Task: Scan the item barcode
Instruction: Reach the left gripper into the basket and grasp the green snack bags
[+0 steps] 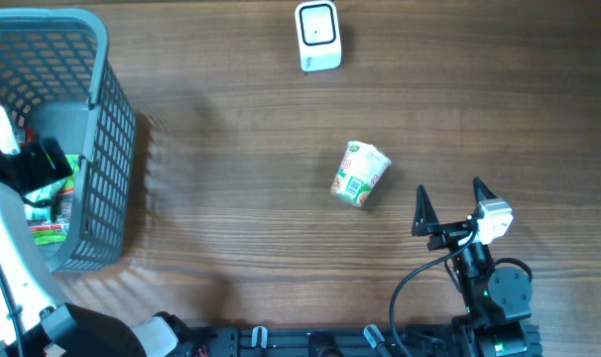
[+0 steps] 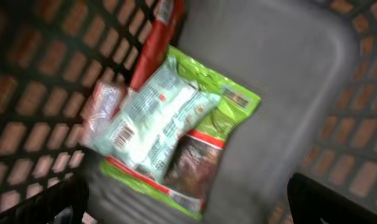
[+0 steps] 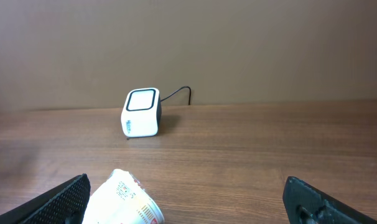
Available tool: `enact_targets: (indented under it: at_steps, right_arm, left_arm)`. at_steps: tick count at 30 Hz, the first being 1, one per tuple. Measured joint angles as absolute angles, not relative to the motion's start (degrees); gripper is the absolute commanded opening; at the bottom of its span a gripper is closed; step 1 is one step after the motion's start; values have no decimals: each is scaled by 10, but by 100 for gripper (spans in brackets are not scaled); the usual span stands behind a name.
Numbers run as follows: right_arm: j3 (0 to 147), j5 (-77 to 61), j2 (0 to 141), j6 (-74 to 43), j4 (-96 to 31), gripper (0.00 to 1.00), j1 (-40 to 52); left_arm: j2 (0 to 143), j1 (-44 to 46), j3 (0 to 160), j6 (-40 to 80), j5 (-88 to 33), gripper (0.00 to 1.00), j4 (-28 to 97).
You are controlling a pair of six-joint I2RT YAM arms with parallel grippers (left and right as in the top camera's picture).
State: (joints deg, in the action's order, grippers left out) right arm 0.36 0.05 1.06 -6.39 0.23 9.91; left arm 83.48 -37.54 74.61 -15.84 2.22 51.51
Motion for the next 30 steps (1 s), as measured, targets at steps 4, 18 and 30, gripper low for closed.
enact_targets:
  at_steps: [4, 18, 30]
  right_arm:
    - [4, 1, 11, -64, 2, 100, 99]
    - [4, 1, 11, -64, 2, 100, 99]
    - [4, 1, 11, -64, 2, 100, 99]
  left_arm:
    - [860, -376, 746, -230, 47, 100, 507]
    - [1053, -375, 751, -345, 93, 100, 510]
    - [1092, -371, 762, -307, 128, 91, 502]
